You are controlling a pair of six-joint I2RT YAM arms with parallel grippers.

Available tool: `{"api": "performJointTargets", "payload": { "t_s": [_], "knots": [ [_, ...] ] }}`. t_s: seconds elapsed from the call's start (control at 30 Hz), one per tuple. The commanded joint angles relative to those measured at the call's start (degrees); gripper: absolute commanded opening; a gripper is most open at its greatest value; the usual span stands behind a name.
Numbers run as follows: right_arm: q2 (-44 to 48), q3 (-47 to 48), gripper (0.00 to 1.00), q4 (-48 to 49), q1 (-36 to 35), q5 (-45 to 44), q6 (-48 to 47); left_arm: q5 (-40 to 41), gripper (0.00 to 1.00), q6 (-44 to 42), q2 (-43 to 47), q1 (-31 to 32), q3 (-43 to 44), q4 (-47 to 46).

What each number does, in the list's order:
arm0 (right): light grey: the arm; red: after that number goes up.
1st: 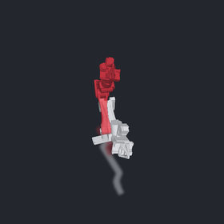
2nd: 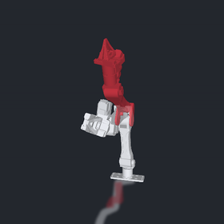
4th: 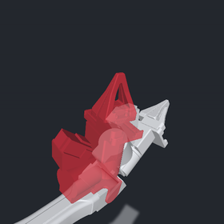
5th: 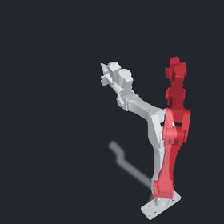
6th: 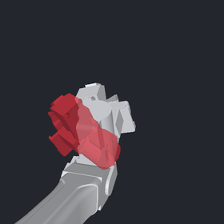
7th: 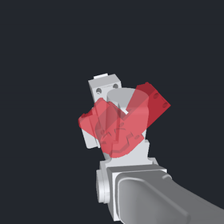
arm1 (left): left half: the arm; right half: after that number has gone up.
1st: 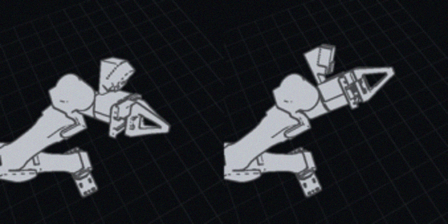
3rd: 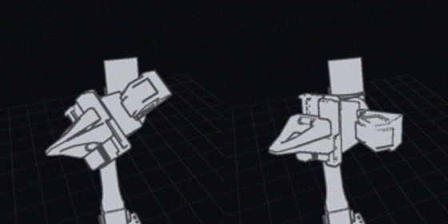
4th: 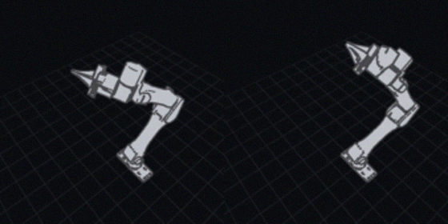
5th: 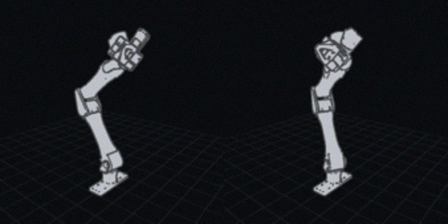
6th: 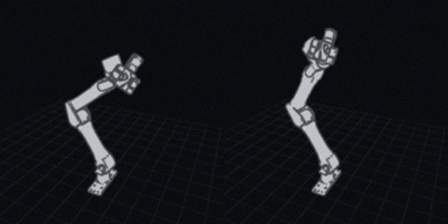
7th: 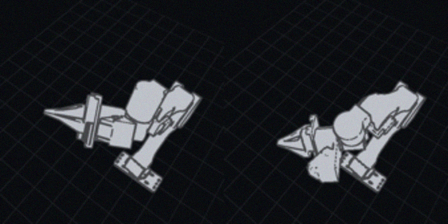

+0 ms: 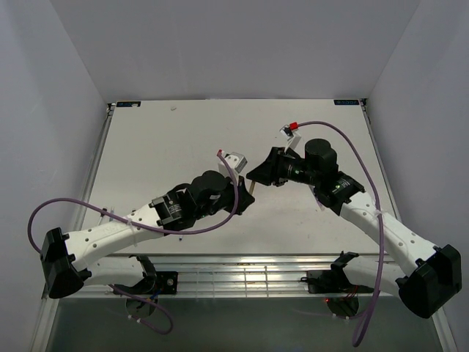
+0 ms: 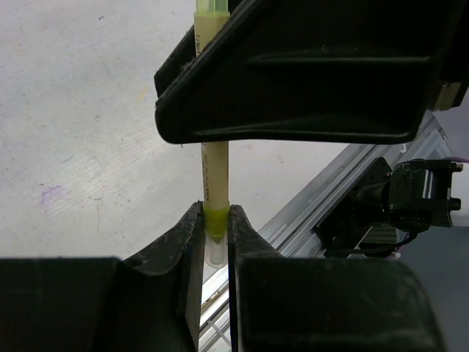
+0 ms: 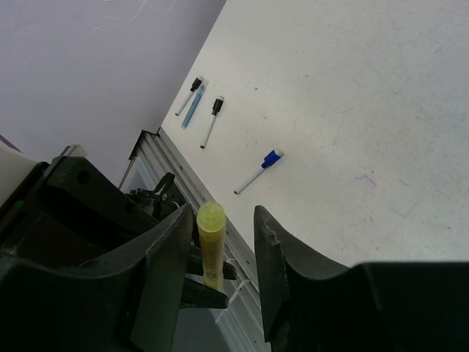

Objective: Open the pen caps

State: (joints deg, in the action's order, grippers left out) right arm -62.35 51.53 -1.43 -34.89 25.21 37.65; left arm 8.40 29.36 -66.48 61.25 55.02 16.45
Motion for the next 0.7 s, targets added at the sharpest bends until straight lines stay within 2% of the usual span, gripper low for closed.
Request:
{"api": "performJointTargets", "payload": {
  "t_s": [0.0, 0.2, 0.23, 0.3, 0.37, 0.4, 0.43, 0.5, 0.53, 0.67],
  "knots": [
    [-0.2, -0.1, 0.45, 2.9, -1.2, -1.9, 0.7, 0.0, 0.0, 0.7, 0.2, -0.1, 2.2, -1.9],
    [-2.1, -0.5, 0.42, 3.9, -2.9, -2.6, 0.4, -0.8, 0.0, 1.8, -0.7, -0.1, 2.5, -3.8],
    [-2.4, -0.3, 0.35, 4.2, -3.2, -3.0, 0.4, -0.6, 0.0, 2.0, -0.9, 0.0, 2.8, -4.0],
    [-2.3, -0.5, 0.08, 4.2, -4.2, -4.2, 0.3, -0.5, 0.0, 2.5, -1.8, 0.0, 3.9, -3.8],
    [-1.6, -1.0, 0.08, 3.7, -4.4, -6.7, 0.6, -0.8, 0.0, 2.5, -2.0, -0.1, 4.1, -3.5],
    [-0.9, -0.8, 0.08, 3.2, -4.3, -7.7, 0.7, -1.0, 0.03, 2.5, -1.6, 0.0, 4.0, -3.4],
    [-0.5, -0.6, 0.08, 2.7, -4.3, -8.9, 0.7, -1.2, 0.24, 2.5, -1.3, 0.0, 3.3, -3.5],
    [0.1, -0.2, 0.08, 2.3, -4.3, -9.3, 0.9, -1.3, 0.36, 2.5, -0.2, -0.1, 1.8, -4.1],
    [0.1, 0.5, 0.08, 2.0, -4.2, -9.2, 1.0, -1.2, 0.46, 2.5, 1.0, -0.1, 0.3, -4.3],
    [-0.1, 1.0, 0.08, 1.8, -4.2, -8.6, 1.5, -0.6, 0.54, 2.6, 2.2, -0.1, -1.2, -4.0]
  ]
}}
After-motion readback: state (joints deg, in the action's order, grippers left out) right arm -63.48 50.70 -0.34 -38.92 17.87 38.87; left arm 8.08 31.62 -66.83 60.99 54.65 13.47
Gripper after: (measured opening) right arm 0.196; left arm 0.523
